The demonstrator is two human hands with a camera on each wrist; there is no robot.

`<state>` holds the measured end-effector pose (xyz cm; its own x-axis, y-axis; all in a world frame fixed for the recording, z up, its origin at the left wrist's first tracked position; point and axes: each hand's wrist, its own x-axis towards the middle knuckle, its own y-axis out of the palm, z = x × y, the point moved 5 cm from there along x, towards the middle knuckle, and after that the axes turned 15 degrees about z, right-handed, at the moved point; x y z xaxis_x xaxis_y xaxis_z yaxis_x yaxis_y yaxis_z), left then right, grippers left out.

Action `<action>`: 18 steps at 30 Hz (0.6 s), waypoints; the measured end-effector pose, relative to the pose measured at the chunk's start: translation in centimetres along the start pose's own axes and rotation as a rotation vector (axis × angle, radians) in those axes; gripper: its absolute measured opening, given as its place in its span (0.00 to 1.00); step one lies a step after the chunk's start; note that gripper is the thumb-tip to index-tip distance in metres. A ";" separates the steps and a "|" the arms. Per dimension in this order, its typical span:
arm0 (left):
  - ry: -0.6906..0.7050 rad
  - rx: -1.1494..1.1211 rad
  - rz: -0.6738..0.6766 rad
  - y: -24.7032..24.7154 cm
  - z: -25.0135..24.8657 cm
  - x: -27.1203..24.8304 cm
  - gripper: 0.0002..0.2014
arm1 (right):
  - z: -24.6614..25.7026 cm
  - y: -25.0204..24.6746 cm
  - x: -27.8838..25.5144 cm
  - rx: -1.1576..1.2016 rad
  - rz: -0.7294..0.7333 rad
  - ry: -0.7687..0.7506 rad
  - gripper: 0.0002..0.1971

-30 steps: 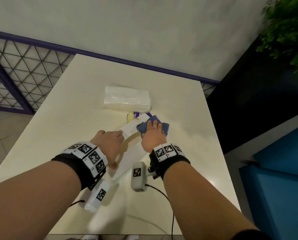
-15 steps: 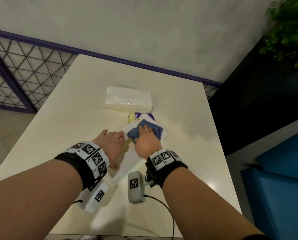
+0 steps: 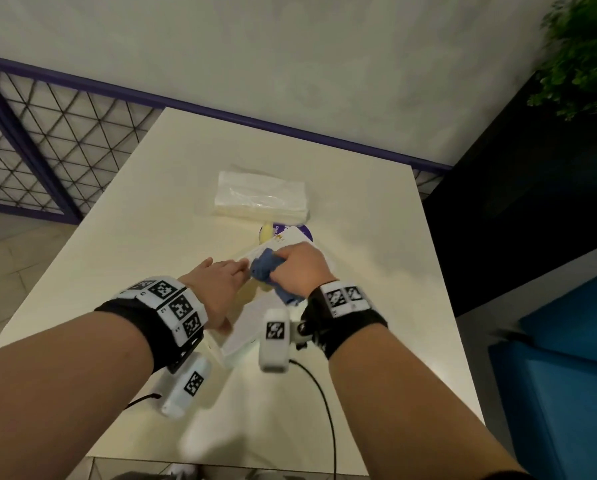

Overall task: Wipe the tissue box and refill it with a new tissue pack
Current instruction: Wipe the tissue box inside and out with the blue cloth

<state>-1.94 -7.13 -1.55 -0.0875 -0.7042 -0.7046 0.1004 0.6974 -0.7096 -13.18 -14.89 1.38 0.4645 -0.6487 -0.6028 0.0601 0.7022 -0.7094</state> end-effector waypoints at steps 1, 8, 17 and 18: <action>0.016 -0.033 -0.015 0.1 0.2 -0.2 0.55 | -0.2 -1.2 -0.2 0.063 -0.080 -0.001 0.13; -0.128 -0.125 -0.151 0.1 0.8 -1.9 0.48 | -0.4 -4.4 3.9 0.079 -0.080 0.095 0.17; -0.146 -0.098 -0.111 -0.2 0.5 -1.8 0.43 | 1.8 4.6 4.7 -0.156 0.042 0.034 0.34; -0.138 -0.106 -0.119 -0.1 0.6 -1.9 0.43 | 1.1 3.8 5.2 -0.152 0.023 0.056 0.35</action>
<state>-1.20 -5.94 -0.11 0.0449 -0.7887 -0.6132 -0.0083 0.6135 -0.7896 -9.54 -15.24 -3.99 0.4139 -0.6514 -0.6359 -0.0861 0.6673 -0.7397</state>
